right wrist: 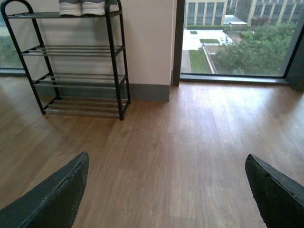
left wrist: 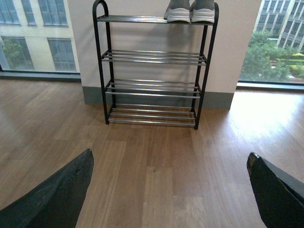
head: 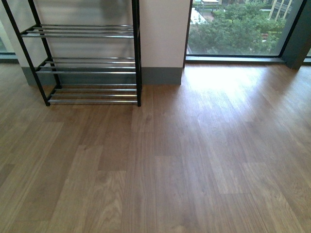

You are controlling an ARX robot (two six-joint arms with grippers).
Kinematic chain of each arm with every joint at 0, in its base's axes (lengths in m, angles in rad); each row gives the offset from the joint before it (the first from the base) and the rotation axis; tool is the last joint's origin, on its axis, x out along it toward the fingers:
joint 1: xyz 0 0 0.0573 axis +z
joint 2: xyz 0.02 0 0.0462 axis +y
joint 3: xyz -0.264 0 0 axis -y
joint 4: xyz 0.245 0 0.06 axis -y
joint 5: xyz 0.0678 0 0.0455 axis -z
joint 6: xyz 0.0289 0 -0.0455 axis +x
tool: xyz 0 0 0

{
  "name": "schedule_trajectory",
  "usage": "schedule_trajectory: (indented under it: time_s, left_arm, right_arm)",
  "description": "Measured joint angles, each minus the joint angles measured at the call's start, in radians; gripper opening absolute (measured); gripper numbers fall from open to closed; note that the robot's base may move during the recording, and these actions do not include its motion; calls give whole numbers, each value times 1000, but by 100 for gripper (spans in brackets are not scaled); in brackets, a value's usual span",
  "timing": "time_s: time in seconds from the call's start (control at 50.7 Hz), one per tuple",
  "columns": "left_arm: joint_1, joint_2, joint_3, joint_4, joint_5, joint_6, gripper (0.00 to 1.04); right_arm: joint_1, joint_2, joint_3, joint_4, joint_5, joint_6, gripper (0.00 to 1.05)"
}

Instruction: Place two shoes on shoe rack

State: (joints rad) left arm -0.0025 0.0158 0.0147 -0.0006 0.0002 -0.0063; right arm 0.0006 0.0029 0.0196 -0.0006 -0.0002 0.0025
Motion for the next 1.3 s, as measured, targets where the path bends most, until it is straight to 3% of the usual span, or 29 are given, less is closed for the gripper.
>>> schedule_trajectory:
  time_s: [1.303]
  left_arm:
    - [0,0,0,0,0,0,95]
  right_arm:
    - [0,0,0,0,2,0,95]
